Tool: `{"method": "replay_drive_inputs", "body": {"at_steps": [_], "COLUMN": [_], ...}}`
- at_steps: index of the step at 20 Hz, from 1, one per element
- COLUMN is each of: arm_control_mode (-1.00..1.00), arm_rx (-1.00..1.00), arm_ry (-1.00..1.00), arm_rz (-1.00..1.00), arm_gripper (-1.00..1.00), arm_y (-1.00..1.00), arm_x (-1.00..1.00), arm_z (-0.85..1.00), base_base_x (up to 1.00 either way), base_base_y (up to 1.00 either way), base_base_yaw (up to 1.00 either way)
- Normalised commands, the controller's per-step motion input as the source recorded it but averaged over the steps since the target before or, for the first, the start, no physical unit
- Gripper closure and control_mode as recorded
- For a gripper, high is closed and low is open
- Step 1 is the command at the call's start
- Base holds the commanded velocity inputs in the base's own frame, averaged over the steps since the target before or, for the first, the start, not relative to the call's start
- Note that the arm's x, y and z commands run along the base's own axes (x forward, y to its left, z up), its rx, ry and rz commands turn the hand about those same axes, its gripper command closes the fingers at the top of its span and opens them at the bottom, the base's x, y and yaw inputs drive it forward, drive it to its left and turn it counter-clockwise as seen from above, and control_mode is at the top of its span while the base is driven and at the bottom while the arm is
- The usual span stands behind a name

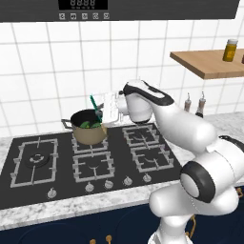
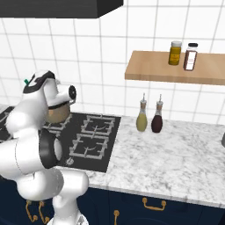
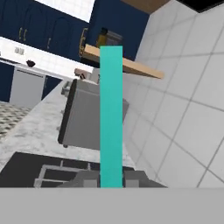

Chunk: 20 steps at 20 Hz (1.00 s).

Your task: Put the broccoli and broccoli in the pot. Retrieve the spatula and lightly stir the vegetables in the pot.

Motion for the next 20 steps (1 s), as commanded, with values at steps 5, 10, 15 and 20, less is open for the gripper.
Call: {"method": "replay_drive_inputs", "body": {"at_steps": [5,10,15,20], "arm_control_mode": [-1.0,-1.0,-1.0,-1.0], "arm_rx": [0.06,0.12,0.1,0.03], "arm_ry": [0.0,0.0,0.0,0.0], "arm_rz": [-0.08,-0.01,-0.01,-0.03], "arm_gripper": [1.0,1.0,1.0,1.0], "arm_y": [0.06,0.07,0.17,0.31], "arm_x": [0.56,0.53,0.55,0.5], "arm_z": [0.0,0.01,0.03,0.0], "base_base_x": [0.0,0.0,0.0,0.0], "base_base_y": [0.0,0.0,0.0,0.0], "base_base_yaw": [0.0,0.0,0.0,0.0]}}
